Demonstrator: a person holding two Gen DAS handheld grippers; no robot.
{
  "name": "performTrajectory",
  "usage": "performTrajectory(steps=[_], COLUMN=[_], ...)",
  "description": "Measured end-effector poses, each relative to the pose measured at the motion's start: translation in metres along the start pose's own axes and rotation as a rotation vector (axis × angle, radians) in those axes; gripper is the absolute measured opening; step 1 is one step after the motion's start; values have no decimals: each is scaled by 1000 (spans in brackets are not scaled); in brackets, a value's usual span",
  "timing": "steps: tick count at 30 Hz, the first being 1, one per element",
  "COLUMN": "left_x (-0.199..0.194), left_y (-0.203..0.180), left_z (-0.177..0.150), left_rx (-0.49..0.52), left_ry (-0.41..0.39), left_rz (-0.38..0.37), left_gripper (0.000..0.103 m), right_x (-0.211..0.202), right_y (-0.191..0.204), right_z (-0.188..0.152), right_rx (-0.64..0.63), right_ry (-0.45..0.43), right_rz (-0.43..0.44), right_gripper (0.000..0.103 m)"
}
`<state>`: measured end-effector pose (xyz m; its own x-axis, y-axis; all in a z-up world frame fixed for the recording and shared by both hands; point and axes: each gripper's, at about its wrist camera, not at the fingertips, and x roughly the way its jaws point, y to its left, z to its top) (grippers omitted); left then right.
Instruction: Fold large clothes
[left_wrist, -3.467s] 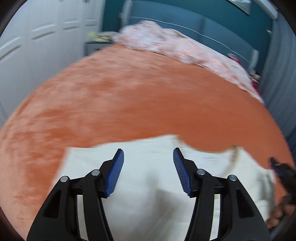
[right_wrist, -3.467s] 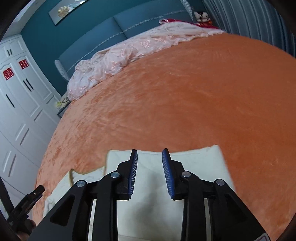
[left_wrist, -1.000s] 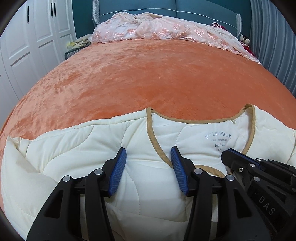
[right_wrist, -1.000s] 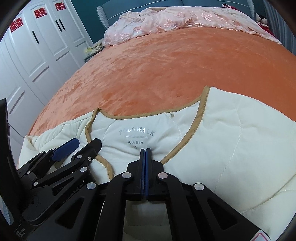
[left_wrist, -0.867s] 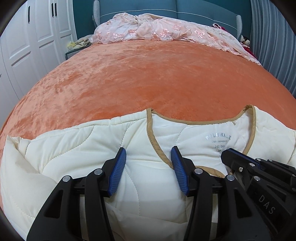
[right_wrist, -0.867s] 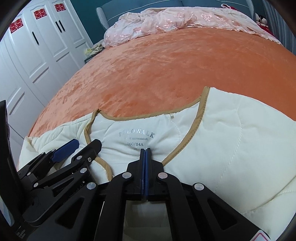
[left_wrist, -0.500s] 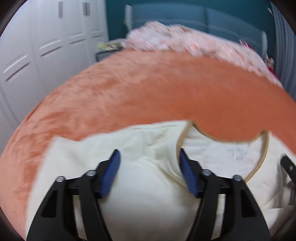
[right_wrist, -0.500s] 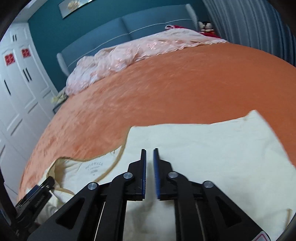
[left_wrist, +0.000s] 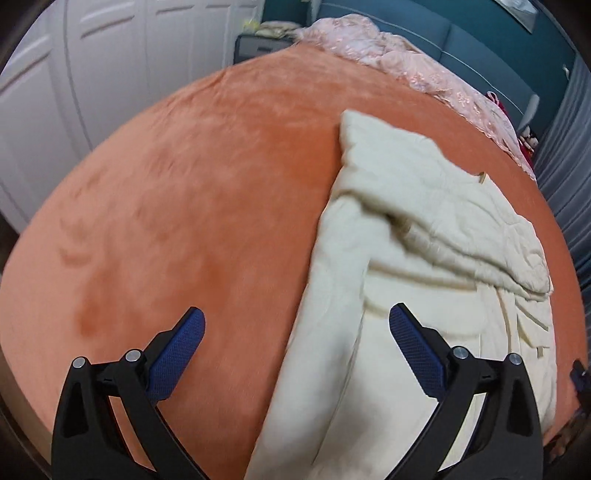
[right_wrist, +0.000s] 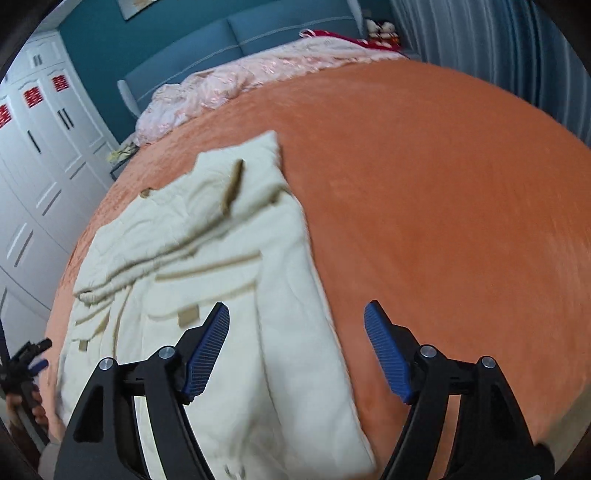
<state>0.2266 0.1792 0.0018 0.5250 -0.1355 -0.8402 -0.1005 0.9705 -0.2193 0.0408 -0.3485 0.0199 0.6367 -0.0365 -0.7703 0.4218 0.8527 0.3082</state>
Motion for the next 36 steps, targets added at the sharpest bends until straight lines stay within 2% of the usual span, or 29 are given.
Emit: performTrajectory(steps=[2,5,7,9,12,14,15,16,17,18,19,25,28,32,36], left_x=[-10,-16,-18,-19,-14,-9,-7,-7,-8,-10,-15,-64,-98,-150,-203], left_y=[23,37,36,27,14,3,0,-3,-4,-6,-9,-18,-19,-17,-2], left_z=[-31,-64,-79,-84,-85,-86,-86,-86,-86,-86,-85,-81,-87,-108,-143], left_rx=[-100,-199,-226,-209,-191,-167,-156,-151,-151,-149,-141,-69,-17,112,180], left_ry=[43,95,99,95,119,126,126,128,129,134,134,54,39,50,131], left_rz=[-29,-99,-123,-131,-176,-141,-120,-111,-112,-125,-125,-164,-181,-167,-166], left_gripper=[97,97,97,96,83,72,63,54,47,30,22,8,8,7,7], right_x=[-13,-12,-5,6,18,27,30,31,34,36,35,-7,-40,-81,-128], right_y=[-20,-31,-30,-26,-21,-16,-13,-11,-7,-5,-4,11,16,13,-6], right_z=[-20,-39,-45,-45,-48,-45,-43,-41,-39,-36,-34,-16,-11,-15,-42], right_rx=[80,162,186,194,222,240,241,238,234,231,230,96,-26,-206,-299], right_ry=[32,81,97,121,147,155,149,146,153,170,178,108,106,171,311], right_rz=[0,38,62,88,134,133,119,114,111,107,120,171,185,185,176], right_gripper=[74,74,74,74,74,73,71,58,32,20,9,5,4,4,4])
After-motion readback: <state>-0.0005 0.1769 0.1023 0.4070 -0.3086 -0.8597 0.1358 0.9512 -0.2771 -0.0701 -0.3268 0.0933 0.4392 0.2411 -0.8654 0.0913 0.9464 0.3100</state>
